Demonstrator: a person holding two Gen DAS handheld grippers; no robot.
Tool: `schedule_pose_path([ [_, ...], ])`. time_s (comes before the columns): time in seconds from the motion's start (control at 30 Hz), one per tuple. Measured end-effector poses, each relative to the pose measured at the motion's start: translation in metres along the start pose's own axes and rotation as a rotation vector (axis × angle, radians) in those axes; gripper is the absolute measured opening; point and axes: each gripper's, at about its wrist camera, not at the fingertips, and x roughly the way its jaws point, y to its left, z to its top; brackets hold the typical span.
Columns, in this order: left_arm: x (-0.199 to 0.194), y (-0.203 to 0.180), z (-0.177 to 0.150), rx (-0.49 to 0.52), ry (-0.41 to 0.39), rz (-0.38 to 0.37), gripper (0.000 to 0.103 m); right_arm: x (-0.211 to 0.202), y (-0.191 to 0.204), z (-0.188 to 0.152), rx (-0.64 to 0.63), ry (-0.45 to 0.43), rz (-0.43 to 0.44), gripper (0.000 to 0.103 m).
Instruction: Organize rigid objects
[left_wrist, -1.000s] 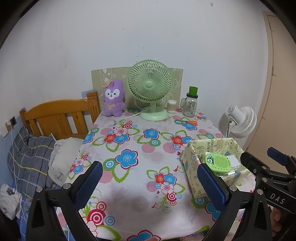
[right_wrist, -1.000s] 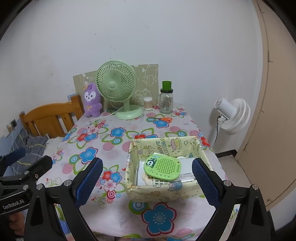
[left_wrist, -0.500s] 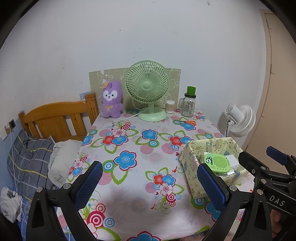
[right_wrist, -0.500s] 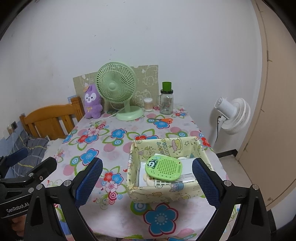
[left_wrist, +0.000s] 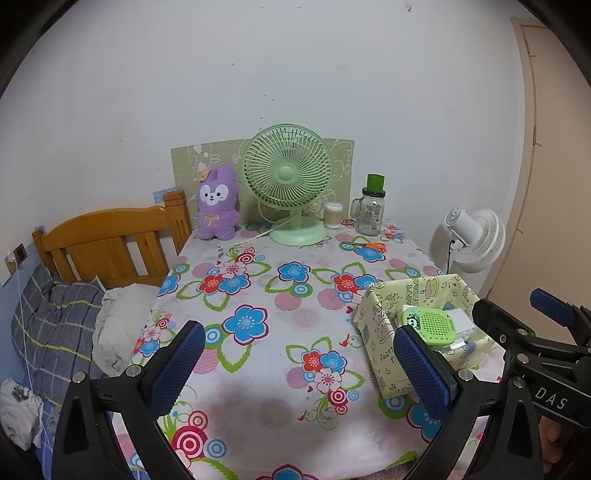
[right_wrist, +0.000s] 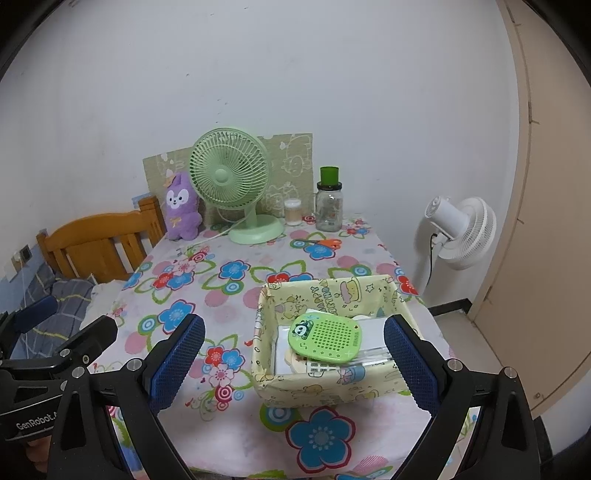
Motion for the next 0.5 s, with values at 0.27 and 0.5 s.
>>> schedule_pose_path([
  [0.27, 0.0014, 0.0003, 0.0000, 0.003, 0.002, 0.000, 0.103, 0.0025, 0.0009, 0.0004, -0.001, -0.002, -0.007, 0.099],
  [0.5, 0.0031, 0.0000, 0.0008, 0.005, 0.003, -0.003, 0.103, 0.0036, 0.0007, 0.0007, 0.004, -0.004, -0.014, 0.099],
])
